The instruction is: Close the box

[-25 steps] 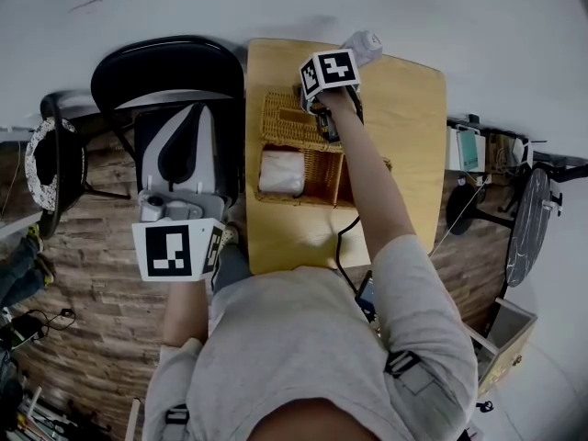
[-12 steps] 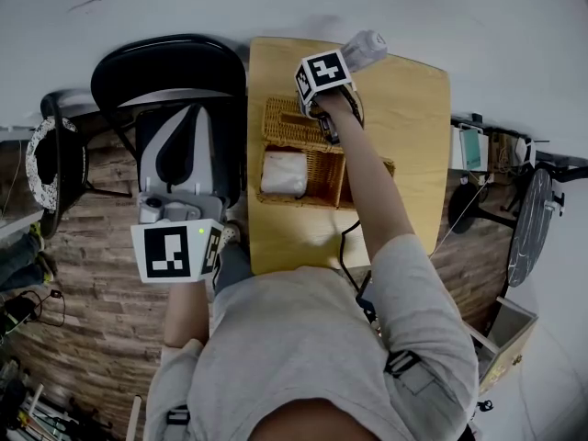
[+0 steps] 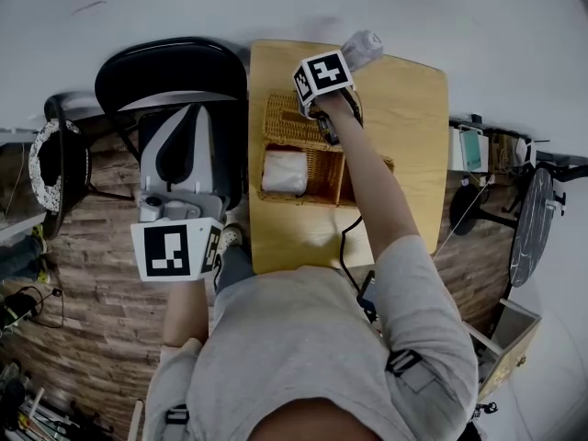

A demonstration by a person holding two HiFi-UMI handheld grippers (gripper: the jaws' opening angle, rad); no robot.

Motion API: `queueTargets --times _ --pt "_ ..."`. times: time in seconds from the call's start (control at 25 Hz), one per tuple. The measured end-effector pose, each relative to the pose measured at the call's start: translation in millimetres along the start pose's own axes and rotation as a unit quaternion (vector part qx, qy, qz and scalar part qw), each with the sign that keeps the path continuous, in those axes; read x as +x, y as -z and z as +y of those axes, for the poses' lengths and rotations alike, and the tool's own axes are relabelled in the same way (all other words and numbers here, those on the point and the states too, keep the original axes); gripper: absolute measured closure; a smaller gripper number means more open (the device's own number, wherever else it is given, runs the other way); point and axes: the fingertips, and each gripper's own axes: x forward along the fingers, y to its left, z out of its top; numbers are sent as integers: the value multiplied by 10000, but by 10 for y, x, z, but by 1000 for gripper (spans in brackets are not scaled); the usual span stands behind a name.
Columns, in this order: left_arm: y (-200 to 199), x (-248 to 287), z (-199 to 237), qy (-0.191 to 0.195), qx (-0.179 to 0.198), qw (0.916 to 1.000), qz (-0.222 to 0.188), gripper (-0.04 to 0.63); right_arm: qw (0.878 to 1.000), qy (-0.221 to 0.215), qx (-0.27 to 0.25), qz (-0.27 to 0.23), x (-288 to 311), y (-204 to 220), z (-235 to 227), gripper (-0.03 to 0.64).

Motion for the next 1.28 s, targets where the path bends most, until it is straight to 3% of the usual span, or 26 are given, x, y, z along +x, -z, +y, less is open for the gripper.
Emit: queueTargets --times 0.6,1.28 --pt "-346 -223 -214 255 131 9990 -357 536 9906 -61 317 -1331 -821 -214 67 603" --pt "-632 -548 -354 565 188 9960 -671 537 9733 -11 330 -2273 -1658 -170 348 603"
